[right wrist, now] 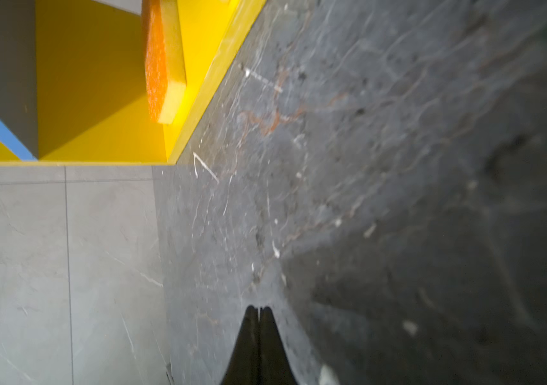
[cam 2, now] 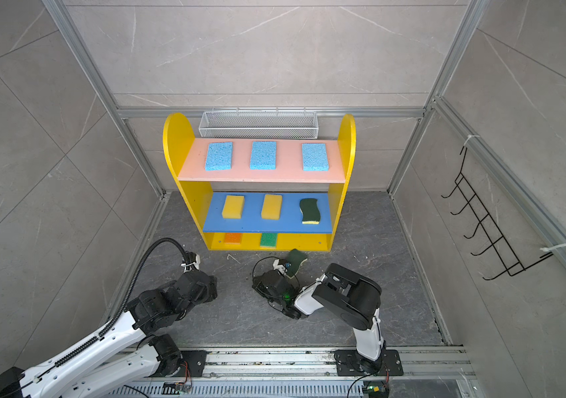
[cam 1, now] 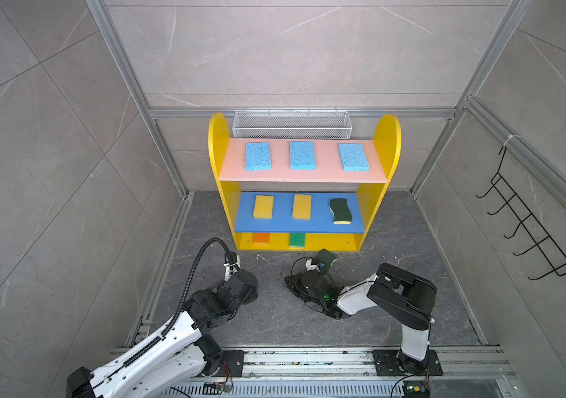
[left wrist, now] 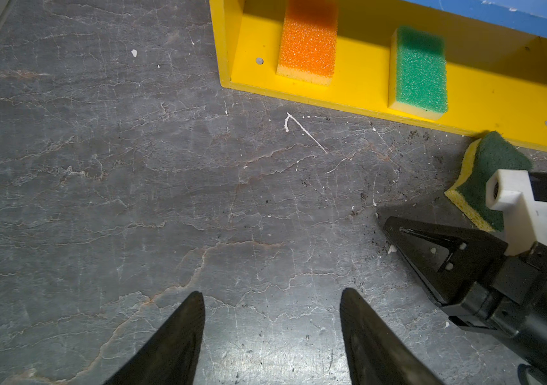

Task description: Place and organize the cleaning sponges onto the shelf

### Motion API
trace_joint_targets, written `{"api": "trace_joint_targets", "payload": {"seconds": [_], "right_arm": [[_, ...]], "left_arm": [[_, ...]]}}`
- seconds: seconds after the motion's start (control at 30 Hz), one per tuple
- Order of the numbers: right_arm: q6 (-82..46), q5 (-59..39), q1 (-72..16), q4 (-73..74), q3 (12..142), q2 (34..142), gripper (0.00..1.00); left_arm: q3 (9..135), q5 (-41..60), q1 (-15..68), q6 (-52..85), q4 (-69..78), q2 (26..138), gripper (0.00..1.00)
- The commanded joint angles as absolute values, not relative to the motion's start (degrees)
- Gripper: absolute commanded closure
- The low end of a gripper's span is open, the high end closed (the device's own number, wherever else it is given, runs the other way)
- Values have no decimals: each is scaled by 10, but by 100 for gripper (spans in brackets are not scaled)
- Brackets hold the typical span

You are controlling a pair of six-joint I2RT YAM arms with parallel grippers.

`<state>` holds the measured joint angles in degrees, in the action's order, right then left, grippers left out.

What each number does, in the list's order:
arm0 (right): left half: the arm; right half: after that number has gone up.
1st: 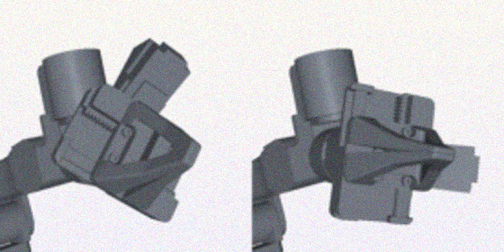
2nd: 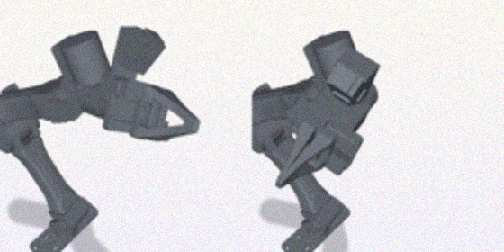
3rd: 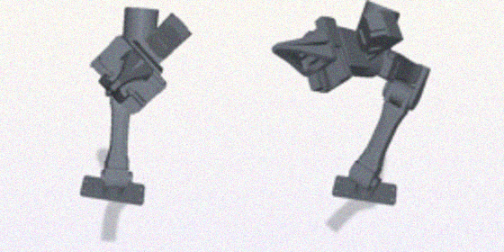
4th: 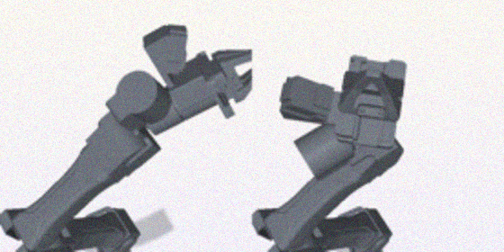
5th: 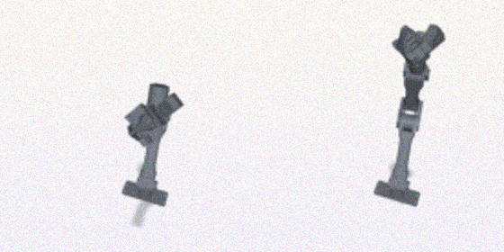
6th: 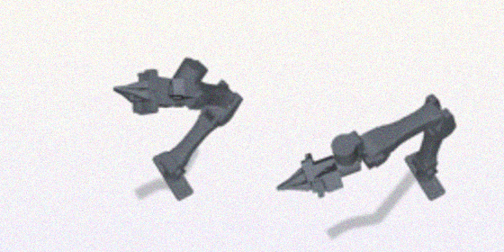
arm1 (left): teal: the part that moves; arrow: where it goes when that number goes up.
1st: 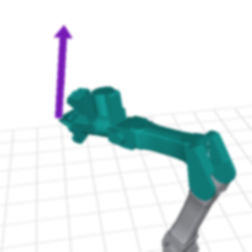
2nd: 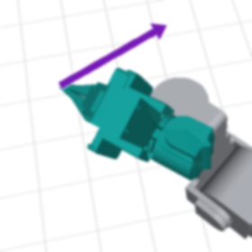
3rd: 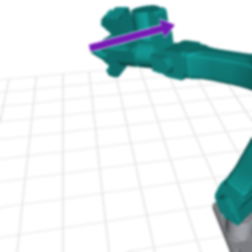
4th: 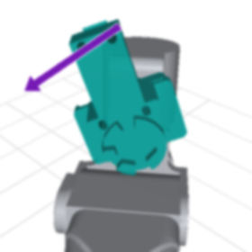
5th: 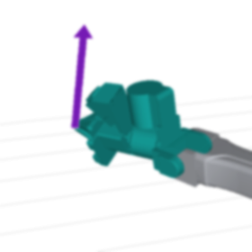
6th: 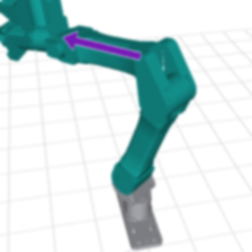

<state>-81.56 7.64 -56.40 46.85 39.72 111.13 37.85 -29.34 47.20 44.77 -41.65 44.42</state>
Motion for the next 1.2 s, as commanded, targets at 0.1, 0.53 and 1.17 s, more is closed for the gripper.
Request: {"api": "trace_joint_targets", "payload": {"seconds": [0.1, 0.53, 1.17], "right_arm": [[-828, 135, -551, 556, 377, 1141, 100], [-855, 143, -494, 618, 347, 1189, 100], [-855, 203, -466, 579, 396, 1217, 100]], "left_arm": [[384, -293, 463, 425, -415, 437, 33], [368, -252, 421, 403, -356, 482, 34], [356, -205, 358, 375, -279, 531, 35]]}}
